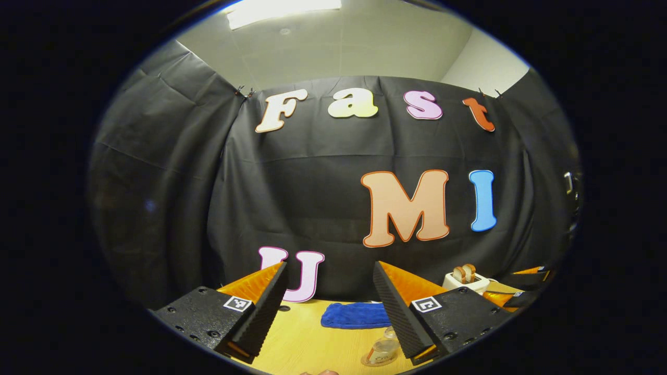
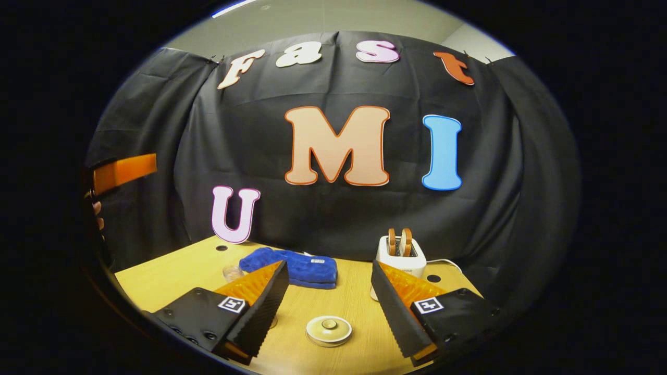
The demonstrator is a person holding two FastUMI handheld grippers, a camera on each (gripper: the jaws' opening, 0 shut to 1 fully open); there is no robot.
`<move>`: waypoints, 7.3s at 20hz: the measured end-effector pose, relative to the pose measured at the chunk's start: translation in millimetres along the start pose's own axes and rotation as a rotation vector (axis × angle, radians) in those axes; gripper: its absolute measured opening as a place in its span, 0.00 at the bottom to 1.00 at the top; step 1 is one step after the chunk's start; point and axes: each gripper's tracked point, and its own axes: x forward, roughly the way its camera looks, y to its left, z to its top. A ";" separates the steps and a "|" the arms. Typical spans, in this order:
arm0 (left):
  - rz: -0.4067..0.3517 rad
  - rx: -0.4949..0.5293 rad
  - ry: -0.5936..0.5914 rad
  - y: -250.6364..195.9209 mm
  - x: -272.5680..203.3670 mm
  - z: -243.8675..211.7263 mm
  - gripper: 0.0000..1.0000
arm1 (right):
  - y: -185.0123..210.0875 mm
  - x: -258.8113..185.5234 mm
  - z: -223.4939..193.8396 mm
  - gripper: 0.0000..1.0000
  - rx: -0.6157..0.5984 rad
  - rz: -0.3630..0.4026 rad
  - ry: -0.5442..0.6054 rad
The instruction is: Open the teacup lid with one hand, grasp the water bottle and pour water into the teacup with the other hand; after pouring, place the water bottle on the coaster and then close the teacup lid.
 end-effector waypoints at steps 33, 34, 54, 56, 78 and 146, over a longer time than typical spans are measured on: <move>0.106 0.080 0.044 40.4 -24.6 -3.0 0.92 | 9.7 63.9 -189.7 0.56 -0.117 0.073 0.372; 0.108 0.082 0.046 40.5 -24.9 -3.2 0.92 | 8.5 64.1 -192.6 0.56 -0.121 0.072 0.381; 0.070 0.058 0.058 38.1 -12.4 -19.6 0.95 | 18.2 65.3 -165.1 0.27 -0.109 0.053 0.347; 0.043 0.054 0.050 32.3 -11.2 -26.3 0.97 | 17.4 63.7 -154.8 0.27 -0.103 0.051 0.331; -0.382 0.017 0.270 -91.7 -19.1 -182.0 0.95 | -69.4 -4.0 -67.0 0.27 -0.032 -0.145 0.222; -0.629 0.971 0.610 -134.5 6.7 -338.3 0.72 | -133.1 -57.7 -105.9 0.26 0.162 -0.164 0.258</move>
